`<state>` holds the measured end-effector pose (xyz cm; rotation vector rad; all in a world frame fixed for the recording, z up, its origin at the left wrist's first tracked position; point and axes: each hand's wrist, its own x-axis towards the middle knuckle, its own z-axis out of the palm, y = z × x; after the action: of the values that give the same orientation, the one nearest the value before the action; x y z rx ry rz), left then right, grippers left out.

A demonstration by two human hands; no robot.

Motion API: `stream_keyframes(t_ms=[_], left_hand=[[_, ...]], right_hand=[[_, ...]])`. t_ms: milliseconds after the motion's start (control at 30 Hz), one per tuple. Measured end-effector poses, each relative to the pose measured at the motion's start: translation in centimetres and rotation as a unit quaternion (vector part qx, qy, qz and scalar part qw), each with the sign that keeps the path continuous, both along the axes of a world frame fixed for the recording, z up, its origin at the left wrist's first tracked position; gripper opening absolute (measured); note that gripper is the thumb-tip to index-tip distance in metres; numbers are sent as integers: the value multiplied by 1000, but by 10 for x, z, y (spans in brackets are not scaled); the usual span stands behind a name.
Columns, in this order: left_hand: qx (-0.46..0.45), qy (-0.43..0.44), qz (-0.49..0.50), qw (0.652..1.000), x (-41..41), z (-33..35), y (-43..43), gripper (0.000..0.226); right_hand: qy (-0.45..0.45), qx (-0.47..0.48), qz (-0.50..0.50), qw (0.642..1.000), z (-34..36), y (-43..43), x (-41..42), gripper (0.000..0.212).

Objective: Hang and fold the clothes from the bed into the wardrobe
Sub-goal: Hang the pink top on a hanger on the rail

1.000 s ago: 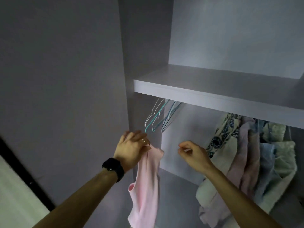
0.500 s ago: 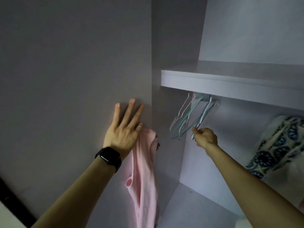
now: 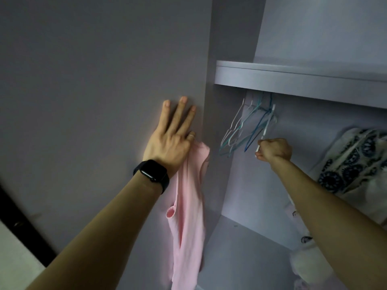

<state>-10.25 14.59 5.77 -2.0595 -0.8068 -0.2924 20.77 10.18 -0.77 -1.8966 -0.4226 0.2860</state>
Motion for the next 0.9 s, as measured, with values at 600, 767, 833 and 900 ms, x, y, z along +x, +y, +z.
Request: stream_keyframes(t_ms=[600, 767, 833, 900], left_hand=[[-4, 8, -10, 1000, -2, 2, -2, 64], [17, 5, -17, 1000, -3, 1, 1, 66], [21, 2, -22, 1000, -4, 2, 1, 67], [23, -4, -24, 999, -3, 1, 1, 65]], right_hand=[[109, 28, 100, 989, 1, 19, -21, 18], [72, 39, 74, 994, -11, 40, -30, 9], [62, 28, 66, 996, -12, 43, -36, 10], [49, 22, 41, 998, -9, 48, -40, 19]])
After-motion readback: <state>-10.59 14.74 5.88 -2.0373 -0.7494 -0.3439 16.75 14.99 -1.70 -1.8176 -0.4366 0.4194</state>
